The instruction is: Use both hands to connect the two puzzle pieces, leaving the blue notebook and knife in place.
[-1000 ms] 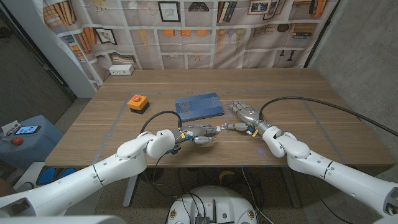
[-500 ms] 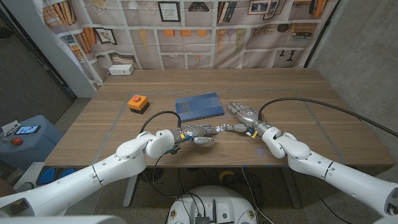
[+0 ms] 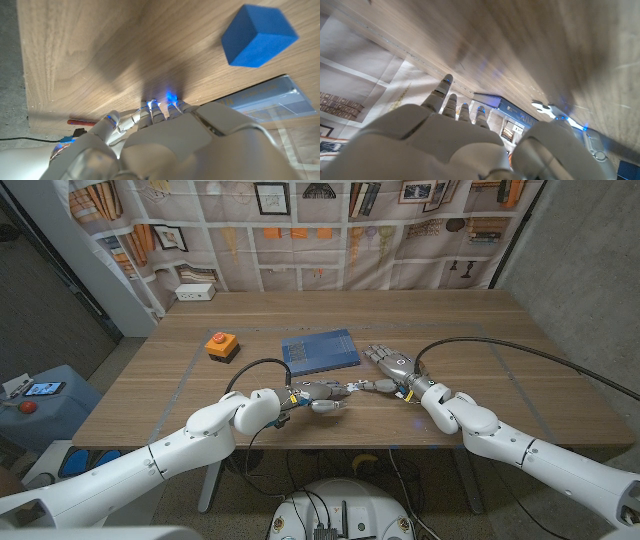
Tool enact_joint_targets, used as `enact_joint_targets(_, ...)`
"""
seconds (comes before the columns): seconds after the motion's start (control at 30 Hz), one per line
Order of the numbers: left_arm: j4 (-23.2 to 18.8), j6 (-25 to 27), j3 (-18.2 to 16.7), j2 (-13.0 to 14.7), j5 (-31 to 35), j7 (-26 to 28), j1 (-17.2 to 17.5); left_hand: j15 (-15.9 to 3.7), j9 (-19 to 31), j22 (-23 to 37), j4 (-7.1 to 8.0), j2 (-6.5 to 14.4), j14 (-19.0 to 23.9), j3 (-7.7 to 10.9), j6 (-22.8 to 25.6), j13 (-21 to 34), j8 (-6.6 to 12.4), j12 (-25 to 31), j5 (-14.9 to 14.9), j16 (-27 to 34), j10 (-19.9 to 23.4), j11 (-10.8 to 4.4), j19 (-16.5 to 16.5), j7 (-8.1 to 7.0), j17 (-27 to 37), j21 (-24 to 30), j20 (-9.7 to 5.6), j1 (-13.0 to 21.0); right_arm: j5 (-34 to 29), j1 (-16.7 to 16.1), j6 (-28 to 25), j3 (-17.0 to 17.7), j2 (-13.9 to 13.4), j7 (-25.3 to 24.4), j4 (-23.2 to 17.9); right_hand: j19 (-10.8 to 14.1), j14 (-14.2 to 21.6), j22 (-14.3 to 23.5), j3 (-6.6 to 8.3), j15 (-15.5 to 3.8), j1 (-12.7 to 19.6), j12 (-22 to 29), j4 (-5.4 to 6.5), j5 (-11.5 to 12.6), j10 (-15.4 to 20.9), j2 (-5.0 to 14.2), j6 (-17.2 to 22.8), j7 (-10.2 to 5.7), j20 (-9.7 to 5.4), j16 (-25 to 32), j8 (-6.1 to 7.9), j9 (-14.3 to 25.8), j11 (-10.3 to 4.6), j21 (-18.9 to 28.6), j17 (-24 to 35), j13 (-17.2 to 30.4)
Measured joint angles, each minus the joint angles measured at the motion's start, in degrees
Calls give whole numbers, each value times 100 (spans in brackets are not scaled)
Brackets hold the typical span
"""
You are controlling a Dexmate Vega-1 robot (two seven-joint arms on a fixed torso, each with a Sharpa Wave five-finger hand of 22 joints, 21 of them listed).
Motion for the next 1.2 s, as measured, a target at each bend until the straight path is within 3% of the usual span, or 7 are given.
enact_joint_targets(1.2,33,-43,-8,-16,-4,-68,-22,0,-2,1,-1,0,0,-1,3,0,10,0,0,0,13,-13,0,3,0,0,0,0,-10,133,15,-88,125,103,197,0,-1,0,-73,1,-1,0,24,57,-1,0,0,1,0,0,0,0,1,0,-1,0)
